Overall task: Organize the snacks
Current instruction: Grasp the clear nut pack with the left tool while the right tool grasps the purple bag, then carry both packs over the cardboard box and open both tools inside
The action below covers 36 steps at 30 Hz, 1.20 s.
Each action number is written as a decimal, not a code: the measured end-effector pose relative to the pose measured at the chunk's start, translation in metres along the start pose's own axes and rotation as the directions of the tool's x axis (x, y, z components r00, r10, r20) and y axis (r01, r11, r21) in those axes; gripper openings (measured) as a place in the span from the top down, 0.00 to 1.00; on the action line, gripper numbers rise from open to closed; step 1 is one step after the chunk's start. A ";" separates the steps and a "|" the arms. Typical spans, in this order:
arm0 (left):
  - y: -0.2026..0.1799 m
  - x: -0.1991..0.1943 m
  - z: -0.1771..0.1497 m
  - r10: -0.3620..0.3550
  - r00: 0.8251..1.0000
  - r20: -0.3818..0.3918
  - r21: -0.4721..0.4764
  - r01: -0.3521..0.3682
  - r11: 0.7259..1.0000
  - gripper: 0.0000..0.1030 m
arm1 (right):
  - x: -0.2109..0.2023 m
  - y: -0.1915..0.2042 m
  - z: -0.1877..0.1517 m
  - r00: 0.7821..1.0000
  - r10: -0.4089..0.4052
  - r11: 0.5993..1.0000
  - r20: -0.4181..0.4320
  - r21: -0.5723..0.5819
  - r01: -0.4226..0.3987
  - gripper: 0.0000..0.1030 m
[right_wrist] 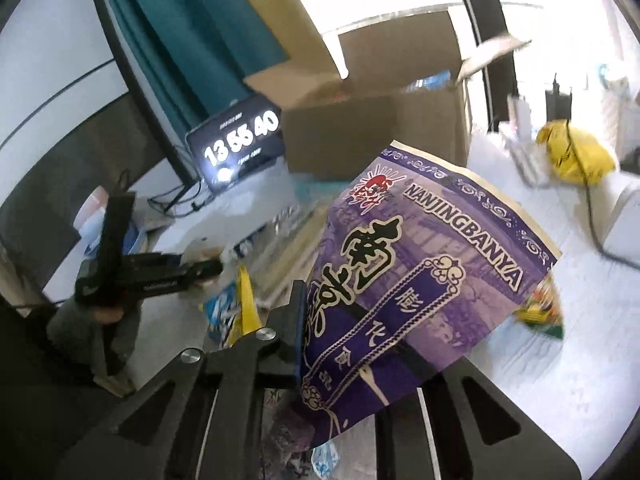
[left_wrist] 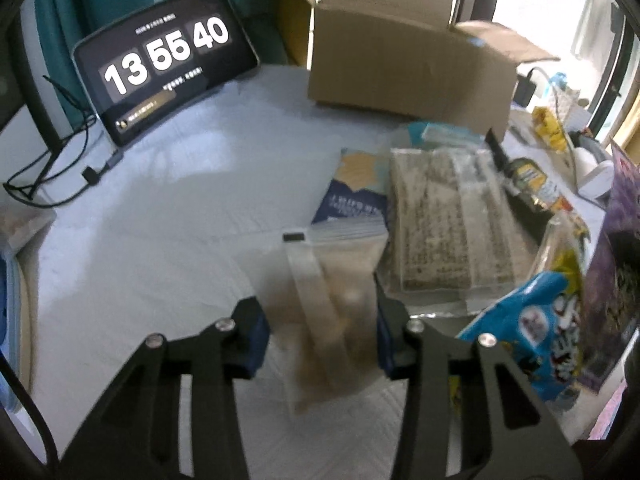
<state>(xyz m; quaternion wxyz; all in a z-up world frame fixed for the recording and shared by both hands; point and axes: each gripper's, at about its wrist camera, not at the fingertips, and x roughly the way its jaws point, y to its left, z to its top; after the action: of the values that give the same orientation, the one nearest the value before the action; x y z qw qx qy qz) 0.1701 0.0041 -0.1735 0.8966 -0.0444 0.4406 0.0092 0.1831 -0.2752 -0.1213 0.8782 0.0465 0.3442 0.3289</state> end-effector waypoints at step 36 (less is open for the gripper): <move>-0.028 -0.076 0.178 -0.208 0.832 0.514 0.222 0.105 0.969 0.58 | -0.014 -0.014 0.178 0.904 -0.238 0.950 0.355 -0.107 0.292 0.89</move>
<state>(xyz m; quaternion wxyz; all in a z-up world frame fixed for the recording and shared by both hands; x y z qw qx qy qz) 0.2656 -0.0065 -0.0028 0.9814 0.0069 0.1678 -0.0932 0.2960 -0.2689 0.0180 0.9616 -0.0148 0.1643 0.2195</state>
